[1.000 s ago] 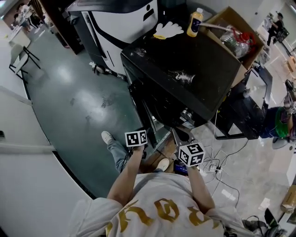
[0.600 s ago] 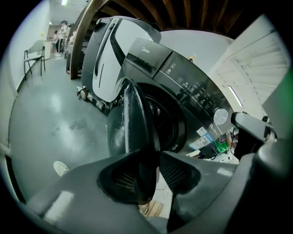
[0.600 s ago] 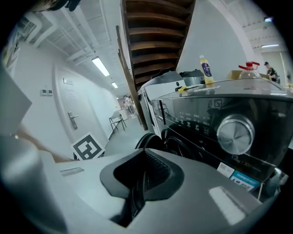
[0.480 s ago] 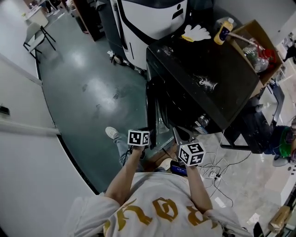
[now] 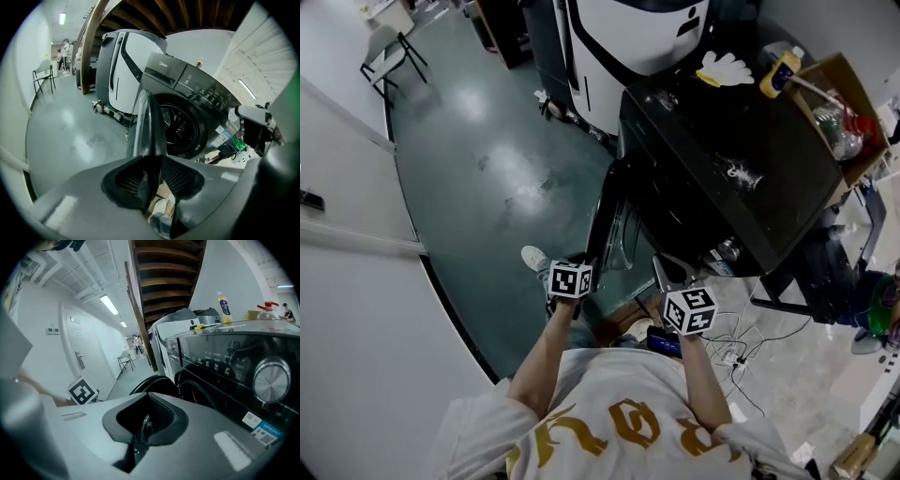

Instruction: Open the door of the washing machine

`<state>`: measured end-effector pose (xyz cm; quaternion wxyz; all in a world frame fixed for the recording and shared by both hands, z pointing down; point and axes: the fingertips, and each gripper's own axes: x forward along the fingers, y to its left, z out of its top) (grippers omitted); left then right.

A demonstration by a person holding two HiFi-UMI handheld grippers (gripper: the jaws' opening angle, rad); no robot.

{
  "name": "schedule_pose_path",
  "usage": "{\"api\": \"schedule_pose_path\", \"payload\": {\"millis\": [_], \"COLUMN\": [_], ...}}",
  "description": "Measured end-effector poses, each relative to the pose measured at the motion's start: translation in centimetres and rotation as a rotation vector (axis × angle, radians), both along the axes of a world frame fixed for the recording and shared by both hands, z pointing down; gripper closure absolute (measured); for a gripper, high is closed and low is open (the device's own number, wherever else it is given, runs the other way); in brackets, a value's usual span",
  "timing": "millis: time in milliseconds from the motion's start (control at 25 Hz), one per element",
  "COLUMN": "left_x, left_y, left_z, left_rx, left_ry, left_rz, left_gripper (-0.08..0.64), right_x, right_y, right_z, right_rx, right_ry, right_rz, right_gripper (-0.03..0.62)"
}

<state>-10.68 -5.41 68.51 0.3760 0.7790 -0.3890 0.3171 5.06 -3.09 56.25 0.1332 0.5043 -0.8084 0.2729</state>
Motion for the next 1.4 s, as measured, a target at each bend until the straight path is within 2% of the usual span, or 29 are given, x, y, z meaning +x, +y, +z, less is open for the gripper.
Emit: {"api": "schedule_pose_path", "payload": {"millis": [160, 440, 720, 1400], "left_x": [-2.4, -5.5, -8.3, -10.2], "left_y": [-0.7, -2.2, -3.6, -4.9], "left_z": [0.1, 0.2, 0.3, 0.0], "left_rx": [0.018, 0.044, 0.061, 0.064], "left_ry": [-0.061, -0.122, -0.177, -0.219], "left_rz": [0.000, -0.008, 0.002, 0.017], "left_gripper": [0.434, 0.434, 0.432, 0.430], "right_x": [-0.7, -2.3, -3.4, -2.2], "right_y": [-0.3, -1.1, -1.5, -1.2], "right_z": [0.4, 0.9, 1.4, 1.9], "right_rx": [-0.008, -0.012, -0.016, -0.015], "right_ry": [-0.008, -0.020, 0.017, 0.060], "right_rz": [-0.010, -0.043, -0.083, -0.053], "right_gripper": [0.570, 0.569, 0.569, 0.571]}}
